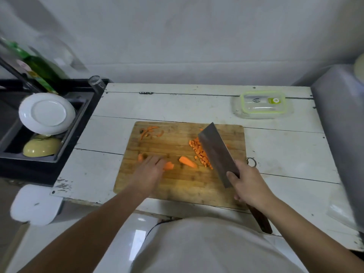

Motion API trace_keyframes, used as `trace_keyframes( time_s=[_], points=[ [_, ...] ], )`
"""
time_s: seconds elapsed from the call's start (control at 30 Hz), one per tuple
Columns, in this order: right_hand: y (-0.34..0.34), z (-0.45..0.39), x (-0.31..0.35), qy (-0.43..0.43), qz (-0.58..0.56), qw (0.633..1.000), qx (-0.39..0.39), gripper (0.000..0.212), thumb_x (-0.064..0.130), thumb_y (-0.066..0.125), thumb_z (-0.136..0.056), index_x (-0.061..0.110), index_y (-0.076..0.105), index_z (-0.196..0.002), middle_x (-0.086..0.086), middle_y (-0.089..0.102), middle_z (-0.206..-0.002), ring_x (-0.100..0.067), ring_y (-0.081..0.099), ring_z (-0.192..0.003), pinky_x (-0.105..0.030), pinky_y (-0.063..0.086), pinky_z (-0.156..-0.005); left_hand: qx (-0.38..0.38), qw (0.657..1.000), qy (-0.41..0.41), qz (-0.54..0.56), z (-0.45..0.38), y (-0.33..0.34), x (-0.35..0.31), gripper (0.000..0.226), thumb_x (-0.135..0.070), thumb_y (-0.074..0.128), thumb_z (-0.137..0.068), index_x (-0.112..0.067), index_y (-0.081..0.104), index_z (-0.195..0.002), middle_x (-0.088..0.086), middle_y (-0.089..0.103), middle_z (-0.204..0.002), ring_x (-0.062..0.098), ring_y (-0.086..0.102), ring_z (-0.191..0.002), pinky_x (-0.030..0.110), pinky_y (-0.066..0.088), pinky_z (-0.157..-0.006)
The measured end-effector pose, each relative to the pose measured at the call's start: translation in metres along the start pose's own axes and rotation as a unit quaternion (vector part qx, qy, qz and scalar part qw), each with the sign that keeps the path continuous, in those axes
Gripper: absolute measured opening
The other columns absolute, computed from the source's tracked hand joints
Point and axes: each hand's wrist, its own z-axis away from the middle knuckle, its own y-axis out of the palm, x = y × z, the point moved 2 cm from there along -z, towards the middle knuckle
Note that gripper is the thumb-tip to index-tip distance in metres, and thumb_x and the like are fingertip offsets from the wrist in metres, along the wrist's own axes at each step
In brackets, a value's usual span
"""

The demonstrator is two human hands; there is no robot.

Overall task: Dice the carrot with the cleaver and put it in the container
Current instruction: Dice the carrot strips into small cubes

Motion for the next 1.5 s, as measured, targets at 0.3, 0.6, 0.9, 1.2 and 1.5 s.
trace_keyframes(
  time_s=[0.3, 0.6, 0.9, 1.2, 1.5],
  points=[
    [0.032, 0.003, 0.023, 0.042, -0.011, 0.998, -0.052, 0.010, 0.017, 0.050, -0.101, 0.026, 0.052, -0.105, -0.001, 0.062, -0.083, -0.025, 0.063, -0.044, -0.031, 0.051, -0.041, 0.058, 0.998, 0.000, 0.034, -0.019, -0.009, 0.018, 0.030, -0.025, 0.060, -0.097, -0.022, 0.062, -0.126, -0.001, 0.059, -0.128, 0.022, 0.055, -0.122, 0.044, 0.043, -0.106],
    [0.057, 0.008, 0.029, 0.066, 0.009, 0.996, -0.064, 0.018, 0.020, 0.050, -0.100, 0.027, 0.054, -0.117, -0.003, 0.064, -0.074, -0.022, 0.063, -0.042, -0.036, 0.052, -0.046, 0.130, 0.972, 0.192, 0.042, -0.036, -0.016, 0.021, 0.023, -0.023, 0.058, -0.096, -0.027, 0.063, -0.118, -0.006, 0.053, -0.121, 0.017, 0.044, -0.120, 0.036, 0.037, -0.102],
    [0.044, 0.018, 0.034, 0.101, -0.011, 0.990, -0.094, 0.009, 0.014, 0.049, -0.099, 0.017, 0.052, -0.091, -0.012, 0.061, -0.071, -0.020, 0.058, -0.038, -0.029, 0.044, -0.038, 0.091, 0.971, 0.219, 0.035, -0.067, -0.020, -0.034, 0.036, -0.033, 0.060, -0.100, -0.023, 0.056, -0.134, -0.001, 0.052, -0.132, 0.020, 0.044, -0.129, 0.036, 0.038, -0.108],
    [0.039, 0.024, 0.030, 0.058, 0.015, 0.996, -0.072, 0.023, 0.015, 0.049, -0.099, 0.037, 0.048, -0.090, -0.004, 0.060, -0.065, -0.021, 0.061, -0.042, -0.035, 0.049, -0.042, -0.011, 0.990, -0.072, 0.123, -0.078, -0.046, 0.027, 0.014, -0.028, 0.063, -0.098, -0.016, 0.064, -0.105, 0.005, 0.060, -0.110, 0.028, 0.055, -0.111, 0.039, 0.047, -0.092],
    [0.064, 0.005, 0.035, 0.018, 0.172, 0.985, 0.014, 0.012, 0.030, 0.049, -0.098, 0.037, 0.052, -0.108, -0.002, 0.065, -0.085, -0.028, 0.066, -0.078, -0.036, 0.050, -0.067, 0.173, 0.921, -0.257, 0.237, -0.012, -0.017, -0.029, 0.082, -0.053, 0.076, -0.082, -0.026, 0.030, -0.145, 0.001, 0.018, -0.151, 0.037, -0.010, -0.151, 0.052, 0.026, -0.120]
  ],
)
